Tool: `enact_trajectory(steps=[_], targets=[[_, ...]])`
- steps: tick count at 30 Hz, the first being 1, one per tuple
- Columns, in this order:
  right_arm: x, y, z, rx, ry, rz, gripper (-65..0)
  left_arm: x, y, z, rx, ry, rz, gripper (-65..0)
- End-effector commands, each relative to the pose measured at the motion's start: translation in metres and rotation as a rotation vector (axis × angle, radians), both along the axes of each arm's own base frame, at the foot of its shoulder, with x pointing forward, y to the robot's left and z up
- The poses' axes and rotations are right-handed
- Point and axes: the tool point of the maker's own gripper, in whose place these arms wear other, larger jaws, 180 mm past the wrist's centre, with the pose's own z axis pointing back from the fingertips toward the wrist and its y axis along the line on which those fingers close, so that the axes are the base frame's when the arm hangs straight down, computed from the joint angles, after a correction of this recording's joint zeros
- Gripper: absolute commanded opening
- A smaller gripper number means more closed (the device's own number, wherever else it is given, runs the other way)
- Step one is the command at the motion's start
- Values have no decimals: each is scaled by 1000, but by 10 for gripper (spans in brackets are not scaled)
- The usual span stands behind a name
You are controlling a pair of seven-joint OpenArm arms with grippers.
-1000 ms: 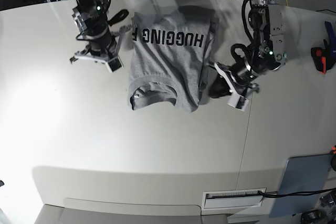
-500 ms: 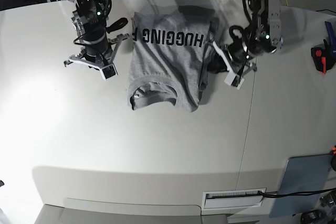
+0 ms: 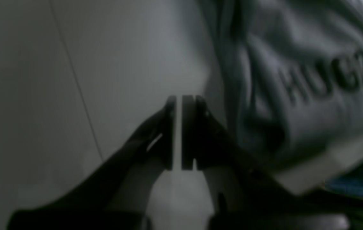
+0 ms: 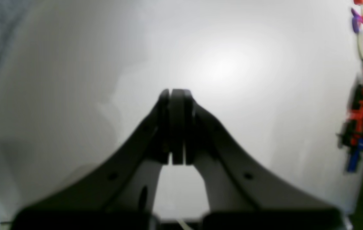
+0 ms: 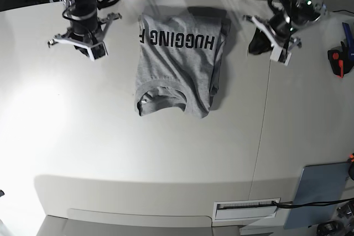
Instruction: Fold the T-shirt properly
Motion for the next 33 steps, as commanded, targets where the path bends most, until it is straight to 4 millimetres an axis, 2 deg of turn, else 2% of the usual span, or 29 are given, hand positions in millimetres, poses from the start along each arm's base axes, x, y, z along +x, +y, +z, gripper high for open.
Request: enact_trajectory(steps=[1, 5, 8, 15, 23, 27, 33], targets=[[-4, 0, 5, -7, -9, 7, -650, -3, 5, 8, -19, -18, 16, -616], [-38, -5, -12, -28, 98, -9, -650, -38, 22, -3, -27, 73, 72, -616], [-57, -10, -17, -71, 146, -6, -650, -66, 30, -12, -11, 143, 90, -616], [-108, -15, -32, -95, 301, -19, -650, -128, 30, -27, -1, 302, 90, -616], [-153, -16, -44, -92, 437, -21, -650, -176, 31, -38, -2, 429, 101, -616], [-176, -24, -67, -109, 533, -19, -650, -198, 32, -54, -32, 497, 101, -616], [-215, -54, -107, -198, 667, -28, -650, -227, 34, -78, -105, 552, 159, -616]])
